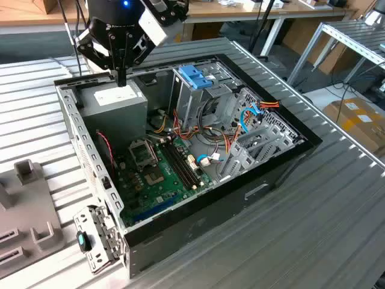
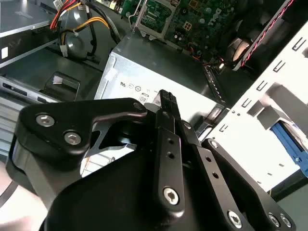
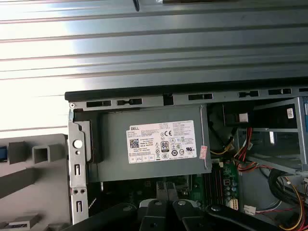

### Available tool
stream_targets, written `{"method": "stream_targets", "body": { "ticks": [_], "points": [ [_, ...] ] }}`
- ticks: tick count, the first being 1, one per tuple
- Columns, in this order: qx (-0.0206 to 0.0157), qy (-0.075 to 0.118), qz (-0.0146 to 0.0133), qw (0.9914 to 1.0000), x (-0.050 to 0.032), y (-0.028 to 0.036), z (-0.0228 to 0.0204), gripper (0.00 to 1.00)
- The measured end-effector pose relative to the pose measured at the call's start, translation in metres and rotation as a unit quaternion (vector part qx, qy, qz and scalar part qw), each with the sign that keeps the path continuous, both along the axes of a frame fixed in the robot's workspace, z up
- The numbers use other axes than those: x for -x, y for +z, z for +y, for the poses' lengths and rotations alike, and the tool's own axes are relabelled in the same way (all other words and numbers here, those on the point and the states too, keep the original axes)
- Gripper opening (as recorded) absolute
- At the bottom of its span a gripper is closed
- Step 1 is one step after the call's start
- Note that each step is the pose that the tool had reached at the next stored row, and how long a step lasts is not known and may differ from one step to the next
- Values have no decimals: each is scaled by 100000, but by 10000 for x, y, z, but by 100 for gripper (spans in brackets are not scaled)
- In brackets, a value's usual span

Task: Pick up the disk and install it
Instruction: 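Reach for the disk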

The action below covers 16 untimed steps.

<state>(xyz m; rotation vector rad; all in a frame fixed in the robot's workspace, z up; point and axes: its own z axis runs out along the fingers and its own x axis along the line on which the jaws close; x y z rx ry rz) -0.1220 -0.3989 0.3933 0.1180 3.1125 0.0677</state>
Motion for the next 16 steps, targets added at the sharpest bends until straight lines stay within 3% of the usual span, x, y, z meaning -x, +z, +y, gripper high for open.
{"method": "stream_targets", "body": {
  "ticks": [16],
  "points": [
    [1,-1,0,100000,34,0,0,11]
  ]
}}
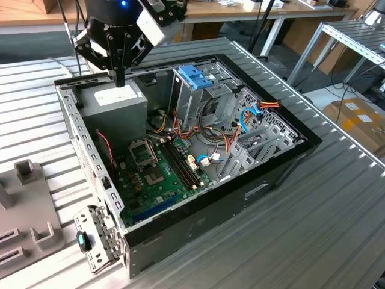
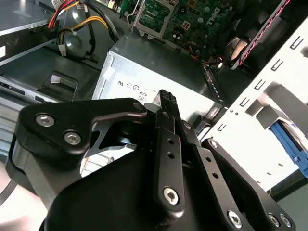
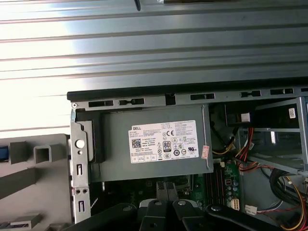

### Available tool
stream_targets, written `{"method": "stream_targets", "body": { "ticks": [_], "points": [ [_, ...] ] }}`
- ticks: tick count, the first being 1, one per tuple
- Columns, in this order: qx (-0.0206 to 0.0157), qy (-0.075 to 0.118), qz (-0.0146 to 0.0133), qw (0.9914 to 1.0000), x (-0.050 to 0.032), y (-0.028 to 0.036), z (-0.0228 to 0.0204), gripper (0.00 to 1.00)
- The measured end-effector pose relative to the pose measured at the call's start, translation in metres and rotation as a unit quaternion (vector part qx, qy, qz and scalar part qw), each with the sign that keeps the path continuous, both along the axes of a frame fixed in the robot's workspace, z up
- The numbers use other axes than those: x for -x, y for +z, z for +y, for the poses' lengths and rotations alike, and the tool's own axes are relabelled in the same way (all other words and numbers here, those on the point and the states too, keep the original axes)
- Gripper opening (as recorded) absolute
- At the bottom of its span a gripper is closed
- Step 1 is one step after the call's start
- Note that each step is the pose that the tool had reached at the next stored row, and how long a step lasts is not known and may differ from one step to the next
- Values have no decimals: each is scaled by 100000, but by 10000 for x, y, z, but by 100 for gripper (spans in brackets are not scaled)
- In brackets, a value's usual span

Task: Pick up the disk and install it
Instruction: 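Reach for the disk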

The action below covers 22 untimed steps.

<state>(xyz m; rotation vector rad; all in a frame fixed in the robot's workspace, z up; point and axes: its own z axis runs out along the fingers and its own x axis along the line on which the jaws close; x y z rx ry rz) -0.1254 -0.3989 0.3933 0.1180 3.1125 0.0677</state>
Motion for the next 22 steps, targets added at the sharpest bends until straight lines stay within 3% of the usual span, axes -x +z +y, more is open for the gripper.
{"method": "stream_targets", "body": {
  "ticks": [11,22],
  "points": [
    [1,1,-2,100000,137,0,0,11],
    [2,-1,1,100000,148,0,0,11]
  ]
}}
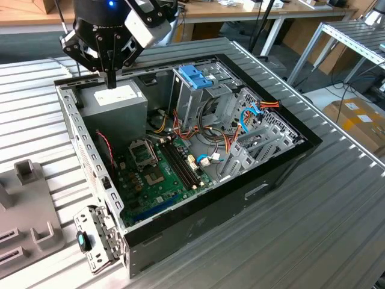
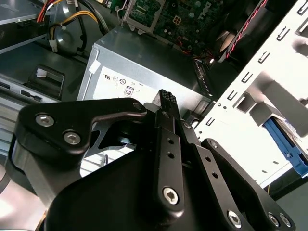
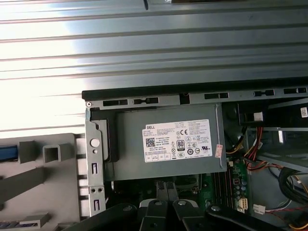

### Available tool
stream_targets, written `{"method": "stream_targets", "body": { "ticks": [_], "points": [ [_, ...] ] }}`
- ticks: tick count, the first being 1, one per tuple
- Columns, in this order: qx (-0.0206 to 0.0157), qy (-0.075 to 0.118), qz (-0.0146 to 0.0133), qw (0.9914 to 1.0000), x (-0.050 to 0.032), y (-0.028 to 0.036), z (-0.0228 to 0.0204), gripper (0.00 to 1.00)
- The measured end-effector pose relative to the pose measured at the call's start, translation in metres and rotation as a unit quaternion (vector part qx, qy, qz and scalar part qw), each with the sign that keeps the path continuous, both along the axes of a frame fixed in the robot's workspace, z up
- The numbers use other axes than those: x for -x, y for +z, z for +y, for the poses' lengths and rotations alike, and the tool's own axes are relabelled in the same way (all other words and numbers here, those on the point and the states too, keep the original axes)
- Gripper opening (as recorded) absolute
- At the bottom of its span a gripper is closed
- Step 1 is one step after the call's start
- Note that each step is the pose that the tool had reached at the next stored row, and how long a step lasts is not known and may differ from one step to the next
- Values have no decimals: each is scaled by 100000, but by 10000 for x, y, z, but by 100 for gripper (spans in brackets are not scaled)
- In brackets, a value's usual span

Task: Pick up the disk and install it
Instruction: 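Reach for the disk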

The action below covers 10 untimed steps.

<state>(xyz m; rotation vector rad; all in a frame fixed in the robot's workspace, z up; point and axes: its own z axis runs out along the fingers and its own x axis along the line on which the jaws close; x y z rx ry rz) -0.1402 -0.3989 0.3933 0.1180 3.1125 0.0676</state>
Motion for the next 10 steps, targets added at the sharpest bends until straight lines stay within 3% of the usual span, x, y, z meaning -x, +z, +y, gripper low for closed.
{"method": "stream_targets", "body": {
  "ticks": [10],
  "points": [
    [0,-3,1,100000,107,0,0,11]
  ]
}}
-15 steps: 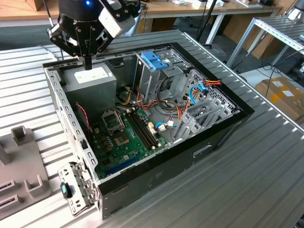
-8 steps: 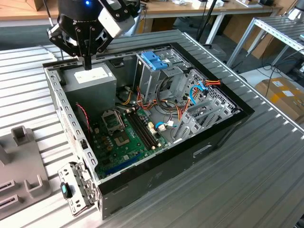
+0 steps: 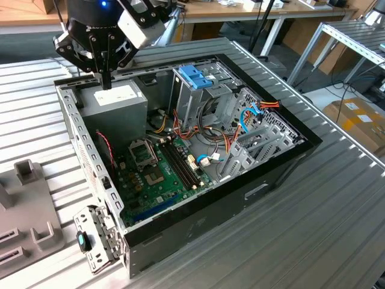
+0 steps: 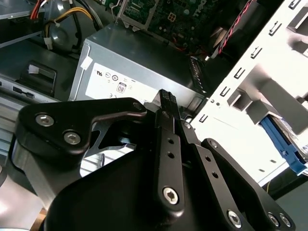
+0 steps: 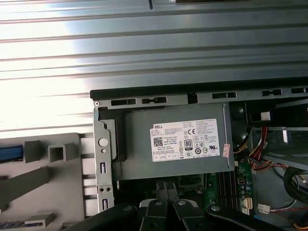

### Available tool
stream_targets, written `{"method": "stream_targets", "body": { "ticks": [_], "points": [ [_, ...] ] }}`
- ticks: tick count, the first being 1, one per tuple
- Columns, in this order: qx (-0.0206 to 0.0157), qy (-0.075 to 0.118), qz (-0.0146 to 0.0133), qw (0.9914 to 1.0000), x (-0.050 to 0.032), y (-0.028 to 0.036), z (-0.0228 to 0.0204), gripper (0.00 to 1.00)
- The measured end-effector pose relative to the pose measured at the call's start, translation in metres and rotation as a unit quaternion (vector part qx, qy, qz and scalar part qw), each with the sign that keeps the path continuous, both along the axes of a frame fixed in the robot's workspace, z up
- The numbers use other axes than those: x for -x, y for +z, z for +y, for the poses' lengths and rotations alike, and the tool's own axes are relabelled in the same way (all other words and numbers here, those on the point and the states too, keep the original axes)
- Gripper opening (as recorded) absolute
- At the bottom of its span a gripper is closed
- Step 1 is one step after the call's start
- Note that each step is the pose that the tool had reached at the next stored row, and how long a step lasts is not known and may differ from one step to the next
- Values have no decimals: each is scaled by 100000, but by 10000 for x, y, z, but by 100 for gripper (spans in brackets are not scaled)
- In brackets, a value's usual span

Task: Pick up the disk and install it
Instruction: 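Reach for the disk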

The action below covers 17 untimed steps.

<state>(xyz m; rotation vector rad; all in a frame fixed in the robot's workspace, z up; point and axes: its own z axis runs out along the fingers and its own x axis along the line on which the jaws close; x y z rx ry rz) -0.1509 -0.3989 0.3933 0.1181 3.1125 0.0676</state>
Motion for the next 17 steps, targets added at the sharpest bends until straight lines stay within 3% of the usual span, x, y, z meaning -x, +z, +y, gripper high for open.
{"method": "stream_targets", "body": {
  "ticks": [17],
  "points": [
    [-1,2,-3,100000,247,0,1,11]
  ]
}}
